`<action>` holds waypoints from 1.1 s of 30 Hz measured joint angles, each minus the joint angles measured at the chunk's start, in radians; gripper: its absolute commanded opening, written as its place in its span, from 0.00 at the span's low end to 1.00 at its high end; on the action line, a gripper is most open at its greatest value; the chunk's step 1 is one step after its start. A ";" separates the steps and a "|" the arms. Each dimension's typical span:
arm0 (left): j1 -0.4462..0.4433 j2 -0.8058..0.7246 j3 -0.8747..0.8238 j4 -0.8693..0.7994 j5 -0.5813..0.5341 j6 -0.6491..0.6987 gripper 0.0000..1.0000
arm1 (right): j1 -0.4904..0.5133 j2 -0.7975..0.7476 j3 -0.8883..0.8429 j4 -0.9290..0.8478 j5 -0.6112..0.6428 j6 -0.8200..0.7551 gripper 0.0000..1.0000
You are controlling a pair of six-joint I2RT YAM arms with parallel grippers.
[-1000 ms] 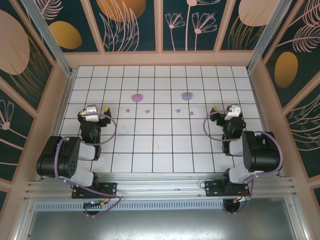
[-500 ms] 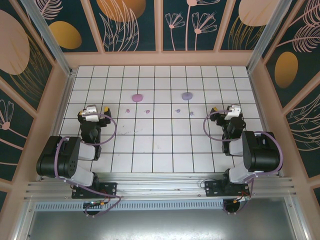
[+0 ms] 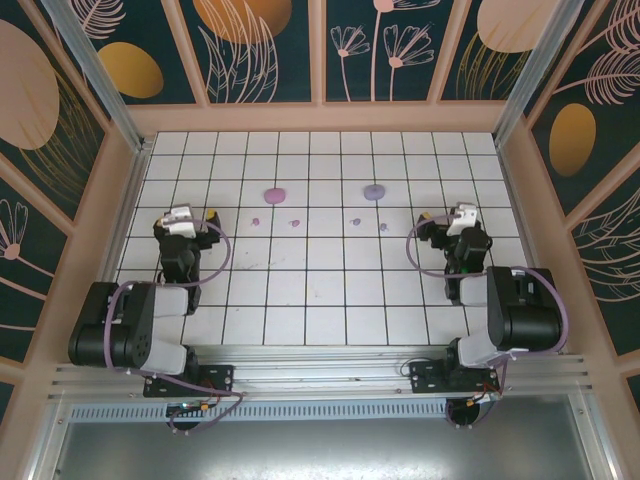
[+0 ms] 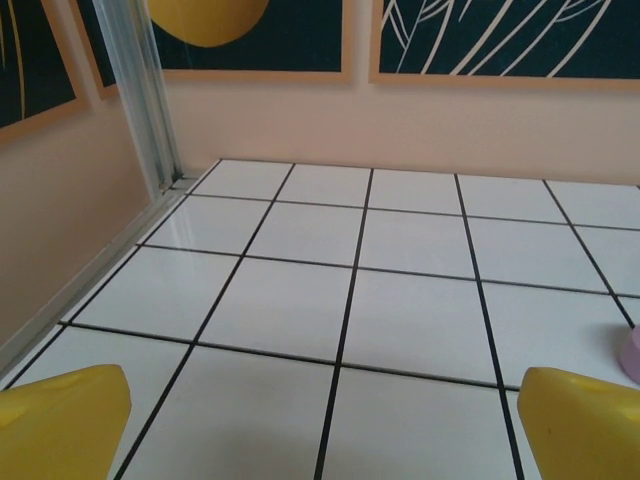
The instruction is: Insert the wireless bluetooth earbuds into the charging case
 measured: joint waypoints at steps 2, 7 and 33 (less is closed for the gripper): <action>0.000 -0.037 0.061 -0.090 0.002 -0.005 0.98 | 0.000 -0.026 0.068 -0.093 -0.038 -0.022 0.94; 0.000 -0.103 0.151 -0.263 0.053 -0.058 0.99 | 0.032 -0.010 0.272 -0.325 -0.113 -0.130 0.91; -0.291 0.171 0.438 -0.795 0.376 -0.272 0.97 | 0.228 0.631 1.193 -1.310 -0.296 -0.719 0.83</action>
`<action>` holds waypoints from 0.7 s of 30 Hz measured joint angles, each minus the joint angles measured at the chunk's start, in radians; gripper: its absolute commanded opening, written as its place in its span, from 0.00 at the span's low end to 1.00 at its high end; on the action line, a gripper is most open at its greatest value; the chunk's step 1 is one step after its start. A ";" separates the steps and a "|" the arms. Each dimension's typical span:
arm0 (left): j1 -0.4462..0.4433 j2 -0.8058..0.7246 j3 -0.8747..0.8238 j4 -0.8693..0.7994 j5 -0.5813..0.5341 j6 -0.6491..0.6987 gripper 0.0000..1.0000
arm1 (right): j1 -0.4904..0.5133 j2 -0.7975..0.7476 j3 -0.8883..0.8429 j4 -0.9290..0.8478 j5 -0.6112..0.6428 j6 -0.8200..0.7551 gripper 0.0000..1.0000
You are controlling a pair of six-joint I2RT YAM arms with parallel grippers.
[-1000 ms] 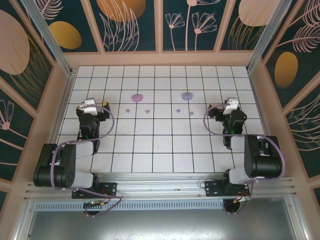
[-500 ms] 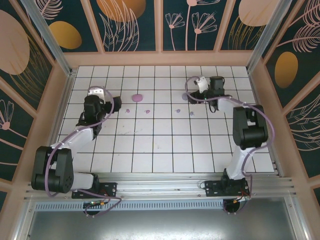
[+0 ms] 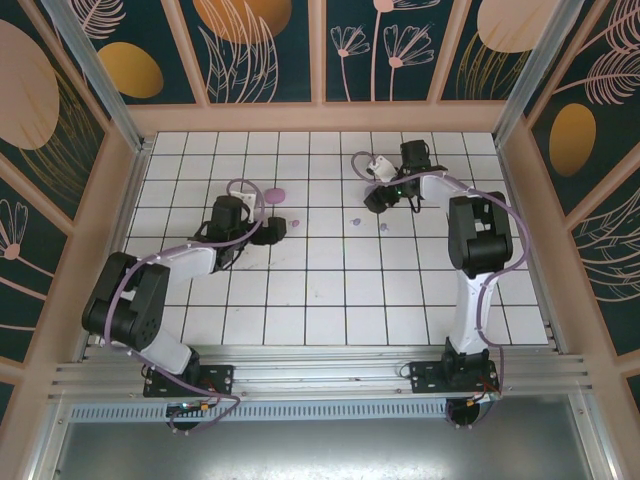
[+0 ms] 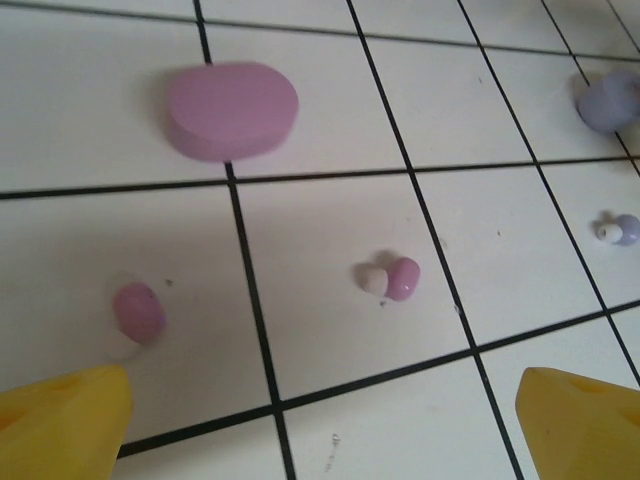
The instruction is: Insert the wireless bluetooth earbuds into the charging case
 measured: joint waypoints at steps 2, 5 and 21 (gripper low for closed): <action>-0.008 0.030 0.024 -0.003 0.014 -0.010 0.97 | -0.005 0.022 0.034 -0.027 -0.006 -0.025 0.83; -0.017 0.064 0.074 -0.006 0.027 -0.018 0.98 | -0.012 0.054 0.091 -0.057 -0.006 -0.059 0.83; -0.030 0.128 0.226 -0.037 0.056 -0.029 0.98 | -0.015 0.222 0.383 -0.282 -0.047 -0.187 0.84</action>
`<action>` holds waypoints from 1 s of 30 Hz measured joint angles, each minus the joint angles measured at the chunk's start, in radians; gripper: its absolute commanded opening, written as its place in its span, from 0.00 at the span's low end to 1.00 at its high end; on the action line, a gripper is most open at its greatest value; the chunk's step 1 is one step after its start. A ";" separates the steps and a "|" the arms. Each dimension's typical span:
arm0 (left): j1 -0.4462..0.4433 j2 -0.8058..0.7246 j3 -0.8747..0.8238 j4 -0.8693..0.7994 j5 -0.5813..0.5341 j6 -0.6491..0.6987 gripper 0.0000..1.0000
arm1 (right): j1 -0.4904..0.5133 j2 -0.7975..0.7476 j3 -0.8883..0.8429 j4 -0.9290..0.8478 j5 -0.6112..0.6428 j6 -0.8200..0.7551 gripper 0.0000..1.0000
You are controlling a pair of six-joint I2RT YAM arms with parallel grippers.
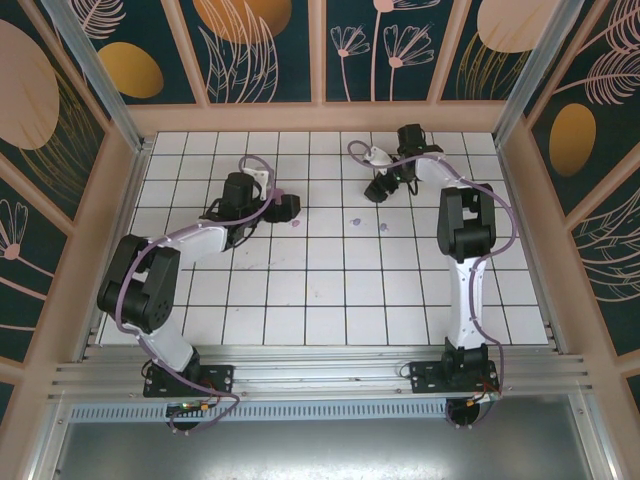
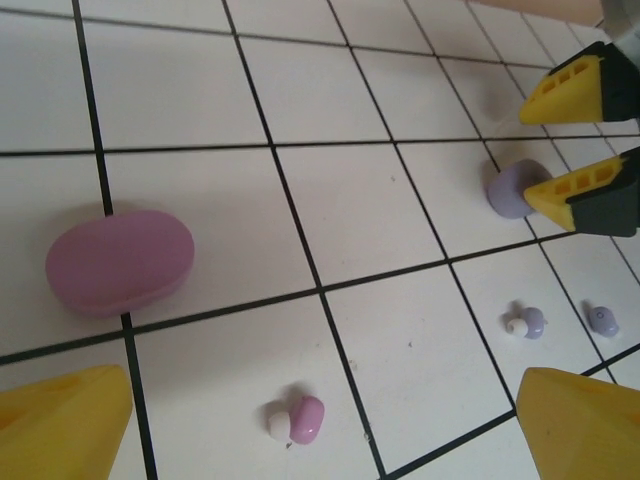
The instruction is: Insert the wireless bluetooth earbuds into the charging case
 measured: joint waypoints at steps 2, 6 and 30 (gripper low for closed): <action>0.000 0.004 0.000 -0.009 0.000 0.000 0.99 | 0.000 0.001 0.000 -0.014 -0.005 -0.009 0.84; 0.000 0.004 0.000 -0.024 -0.001 0.000 0.99 | 0.000 0.008 0.000 -0.025 -0.019 -0.018 0.84; 0.000 -0.100 -0.105 -0.030 -0.013 -0.026 0.98 | 0.018 -0.031 -0.142 0.052 -0.011 0.022 0.28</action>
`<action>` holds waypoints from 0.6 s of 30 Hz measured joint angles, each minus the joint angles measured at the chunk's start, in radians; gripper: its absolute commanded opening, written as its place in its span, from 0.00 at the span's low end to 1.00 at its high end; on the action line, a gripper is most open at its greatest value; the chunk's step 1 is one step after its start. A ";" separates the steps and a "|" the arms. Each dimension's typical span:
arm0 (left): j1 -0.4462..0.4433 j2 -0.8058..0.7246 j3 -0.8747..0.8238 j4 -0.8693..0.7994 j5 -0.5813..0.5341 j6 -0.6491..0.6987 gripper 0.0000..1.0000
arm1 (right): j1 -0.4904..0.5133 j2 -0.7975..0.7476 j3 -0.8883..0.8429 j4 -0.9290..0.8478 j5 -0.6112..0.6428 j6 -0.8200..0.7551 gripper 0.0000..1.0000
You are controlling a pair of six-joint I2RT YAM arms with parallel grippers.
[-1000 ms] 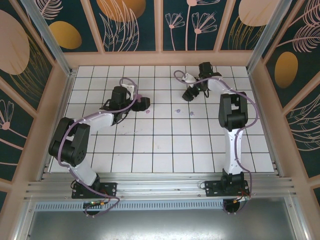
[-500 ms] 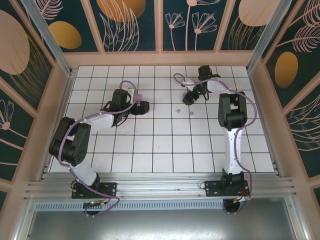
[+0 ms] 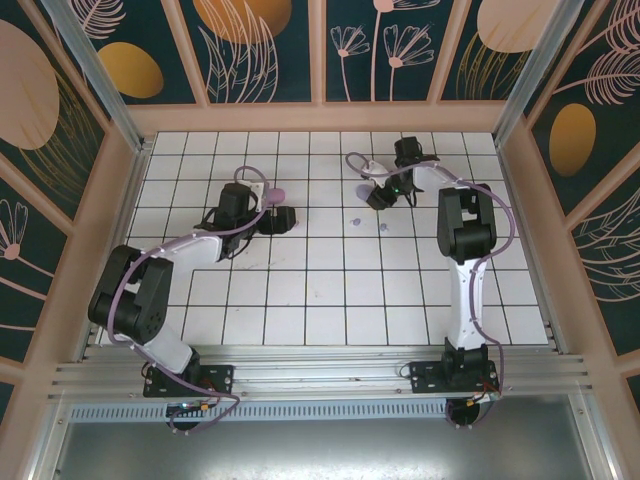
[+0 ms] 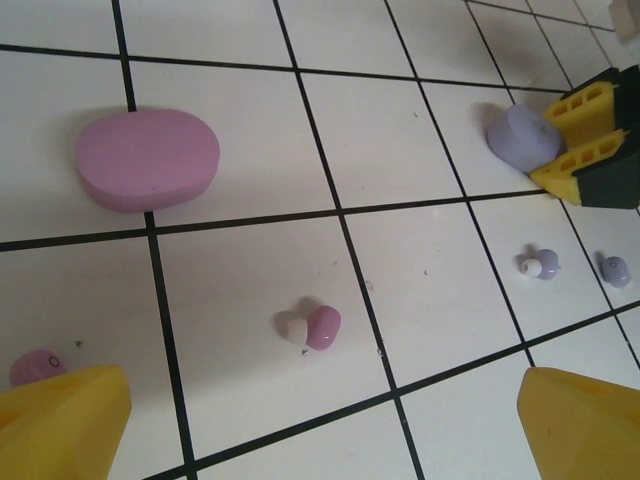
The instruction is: Insert the wireless bluetooth earbuds into the charging case
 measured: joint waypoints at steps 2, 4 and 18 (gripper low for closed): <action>0.000 -0.013 -0.005 0.004 0.000 0.003 0.99 | 0.008 -0.005 -0.006 -0.001 -0.001 0.007 0.26; 0.000 -0.026 -0.012 0.009 0.000 0.014 0.99 | 0.018 -0.008 -0.010 -0.001 -0.001 0.010 0.24; 0.000 -0.303 -0.171 0.083 0.179 0.367 0.94 | 0.068 -0.137 -0.156 0.005 -0.053 0.064 0.19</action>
